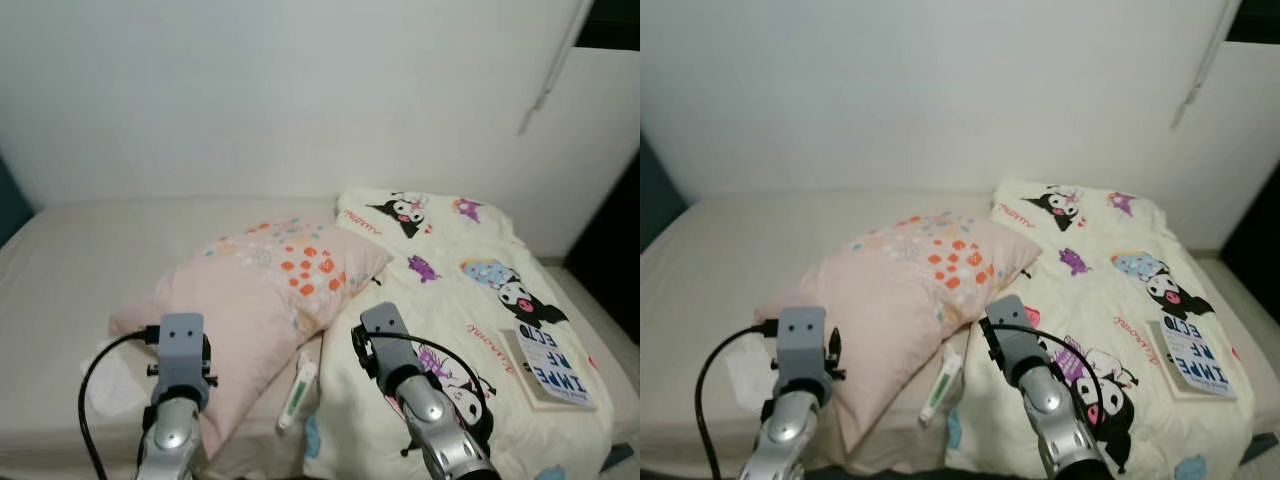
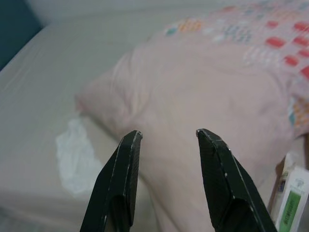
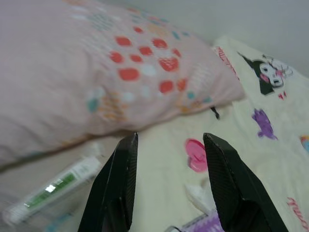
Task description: Clean up the room
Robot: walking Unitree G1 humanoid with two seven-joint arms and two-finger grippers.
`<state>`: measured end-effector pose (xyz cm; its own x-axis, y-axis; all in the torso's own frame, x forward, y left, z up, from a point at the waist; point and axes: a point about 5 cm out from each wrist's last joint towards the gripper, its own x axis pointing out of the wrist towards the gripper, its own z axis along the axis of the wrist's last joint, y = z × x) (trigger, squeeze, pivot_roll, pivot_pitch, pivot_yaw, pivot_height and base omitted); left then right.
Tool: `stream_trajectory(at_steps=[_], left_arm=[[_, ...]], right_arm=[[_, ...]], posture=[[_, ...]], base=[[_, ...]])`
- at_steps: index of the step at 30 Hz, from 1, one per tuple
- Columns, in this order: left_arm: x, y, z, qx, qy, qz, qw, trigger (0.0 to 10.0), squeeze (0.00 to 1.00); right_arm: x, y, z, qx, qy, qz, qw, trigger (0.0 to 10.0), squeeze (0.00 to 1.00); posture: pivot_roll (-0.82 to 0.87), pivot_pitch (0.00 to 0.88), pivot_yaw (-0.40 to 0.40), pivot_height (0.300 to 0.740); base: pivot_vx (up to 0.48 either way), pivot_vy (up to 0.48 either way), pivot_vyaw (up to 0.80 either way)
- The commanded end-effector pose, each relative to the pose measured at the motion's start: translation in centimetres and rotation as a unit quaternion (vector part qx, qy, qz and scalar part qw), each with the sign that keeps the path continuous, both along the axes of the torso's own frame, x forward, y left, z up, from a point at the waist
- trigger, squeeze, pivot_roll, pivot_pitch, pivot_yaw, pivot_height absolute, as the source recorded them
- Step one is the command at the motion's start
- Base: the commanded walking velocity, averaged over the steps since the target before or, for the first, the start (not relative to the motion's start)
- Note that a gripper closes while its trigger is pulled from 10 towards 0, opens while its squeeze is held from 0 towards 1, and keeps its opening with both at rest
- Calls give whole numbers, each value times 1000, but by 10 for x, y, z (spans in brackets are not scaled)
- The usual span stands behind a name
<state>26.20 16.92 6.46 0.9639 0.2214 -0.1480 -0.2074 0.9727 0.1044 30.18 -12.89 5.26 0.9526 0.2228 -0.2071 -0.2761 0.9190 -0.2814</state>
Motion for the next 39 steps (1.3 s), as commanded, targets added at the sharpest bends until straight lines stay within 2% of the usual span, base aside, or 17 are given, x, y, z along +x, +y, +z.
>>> stream_trajectory(at_steps=[1, 10, 15, 26, 39], left_arm=[[1, -3, 0, 2, 4, -6, 1000, 10000, 0], [1, -1, 0, -2, 3, -4, 1000, 10000, 0], [1, -1, -1, -2, 7, -6, 1000, 10000, 0], [2, -8, 11, 7, -44, -17, 999, 10000, 0], [-3, -6, 1, -1, -10, -20, 1000, 10000, 0]], right_arm=[[-1, -4, -3, -3, 9, -9, 1000, 10000, 0], [0, -4, -3, -4, 9, -9, 1000, 10000, 0], [0, -4, -3, -6, 8, -9, 1000, 10000, 0], [-1, -4, -4, -3, 9, -10, 1000, 10000, 0], [1, -5, -5, 9, 23, -19, 1000, 10000, 0]], posture=[[26, 37, -64, 740], [25, 36, -63, 740], [26, 34, -62, 740], [26, 28, -65, 740], [23, 16, -60, 740]], base=[[0, 0, 0], [0, 0, 0], [0, 480, 0], [0, 44, 0], [0, 0, 0]])
